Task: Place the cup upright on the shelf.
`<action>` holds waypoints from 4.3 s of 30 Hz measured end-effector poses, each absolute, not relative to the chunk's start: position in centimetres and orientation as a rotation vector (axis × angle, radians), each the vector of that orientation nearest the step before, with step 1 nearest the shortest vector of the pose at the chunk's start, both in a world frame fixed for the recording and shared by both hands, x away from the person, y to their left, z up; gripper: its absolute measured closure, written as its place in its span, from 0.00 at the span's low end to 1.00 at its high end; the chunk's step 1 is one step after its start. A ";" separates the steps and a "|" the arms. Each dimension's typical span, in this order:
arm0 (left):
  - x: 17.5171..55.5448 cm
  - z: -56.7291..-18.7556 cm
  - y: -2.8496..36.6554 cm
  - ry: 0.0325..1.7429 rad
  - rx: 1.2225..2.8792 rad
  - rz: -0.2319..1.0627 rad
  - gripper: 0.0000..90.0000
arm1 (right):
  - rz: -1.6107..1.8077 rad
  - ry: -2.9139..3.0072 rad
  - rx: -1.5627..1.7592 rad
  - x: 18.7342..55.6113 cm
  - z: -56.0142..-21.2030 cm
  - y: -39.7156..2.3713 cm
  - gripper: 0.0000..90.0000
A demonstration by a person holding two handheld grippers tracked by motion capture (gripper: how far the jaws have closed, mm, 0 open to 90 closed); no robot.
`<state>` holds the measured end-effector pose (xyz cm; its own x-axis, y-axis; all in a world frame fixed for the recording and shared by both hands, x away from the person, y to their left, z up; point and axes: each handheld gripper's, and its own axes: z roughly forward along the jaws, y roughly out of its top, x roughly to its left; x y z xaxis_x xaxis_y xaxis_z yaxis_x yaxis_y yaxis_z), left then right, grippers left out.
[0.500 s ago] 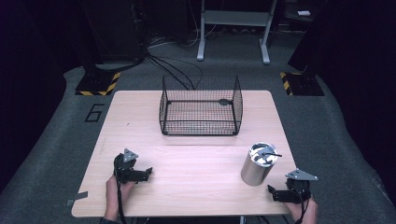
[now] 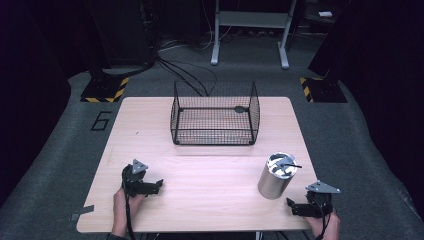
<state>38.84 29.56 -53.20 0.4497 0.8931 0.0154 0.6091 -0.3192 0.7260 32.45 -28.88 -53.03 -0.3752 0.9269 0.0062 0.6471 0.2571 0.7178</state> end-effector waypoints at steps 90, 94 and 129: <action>38.8 -53.2 29.5 1.256 2.048 0.550 0.00 | 1.277 1.862 1.200 33.6 -44.3 -21.2 0.03; 38.8 -53.2 29.5 1.256 2.048 0.550 0.00 | 1.268 1.855 1.205 33.6 -44.3 -21.1 0.03; 38.8 -53.2 29.5 1.256 2.047 0.550 0.00 | 1.258 1.865 1.137 35.0 -42.0 -19.1 0.04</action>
